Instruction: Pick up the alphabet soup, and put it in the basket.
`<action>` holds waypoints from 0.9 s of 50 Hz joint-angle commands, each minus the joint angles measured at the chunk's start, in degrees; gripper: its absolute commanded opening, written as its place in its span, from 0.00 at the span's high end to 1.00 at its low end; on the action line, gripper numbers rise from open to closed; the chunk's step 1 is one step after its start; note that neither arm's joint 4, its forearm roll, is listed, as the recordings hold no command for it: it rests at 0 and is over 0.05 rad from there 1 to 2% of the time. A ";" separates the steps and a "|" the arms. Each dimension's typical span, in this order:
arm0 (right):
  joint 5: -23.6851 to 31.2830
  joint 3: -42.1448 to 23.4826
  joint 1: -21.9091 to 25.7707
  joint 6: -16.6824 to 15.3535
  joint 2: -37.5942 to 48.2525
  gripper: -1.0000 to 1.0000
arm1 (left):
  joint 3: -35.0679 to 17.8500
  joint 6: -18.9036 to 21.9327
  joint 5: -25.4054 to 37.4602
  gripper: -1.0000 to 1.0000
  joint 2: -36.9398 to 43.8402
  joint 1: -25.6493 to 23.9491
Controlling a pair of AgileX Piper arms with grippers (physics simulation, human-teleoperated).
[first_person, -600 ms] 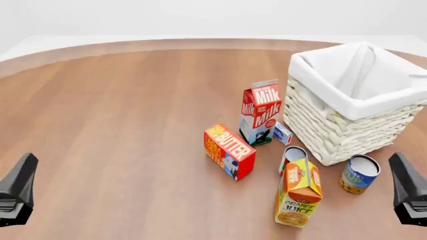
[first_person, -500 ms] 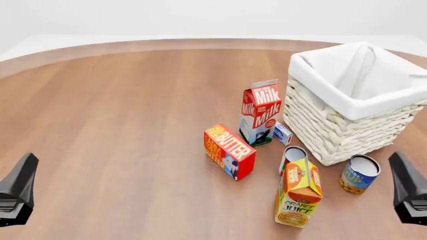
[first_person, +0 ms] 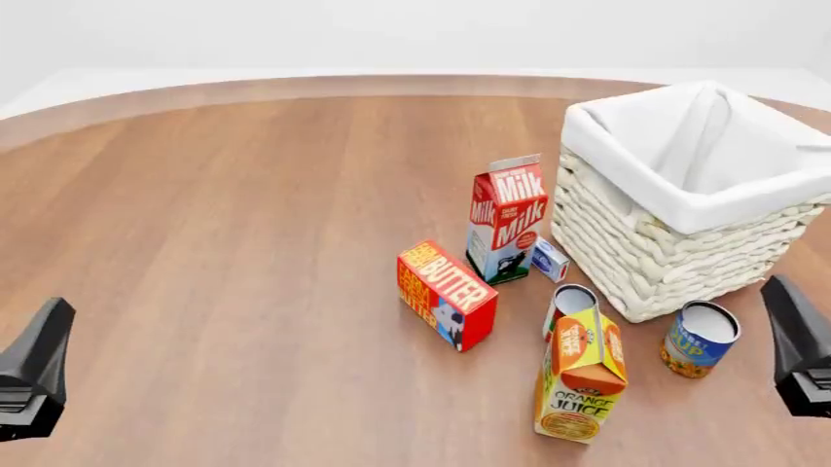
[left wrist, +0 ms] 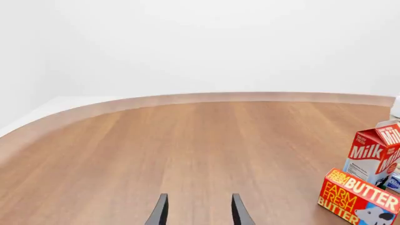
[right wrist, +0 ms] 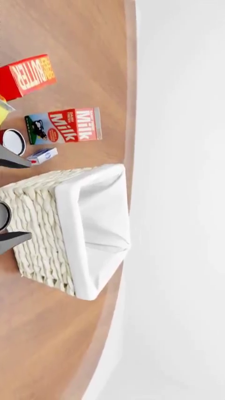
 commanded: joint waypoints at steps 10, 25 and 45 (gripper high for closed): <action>6.06 -5.38 0.29 -2.98 2.48 0.00 | 0.00 0.00 0.00 0.00 0.00 0.00; 10.12 -8.35 -0.65 -0.82 4.48 0.00 | 0.00 0.00 0.00 0.00 0.00 0.00; 17.10 -12.50 -1.57 -0.66 6.15 0.00 | 0.00 0.00 0.00 0.00 0.00 0.00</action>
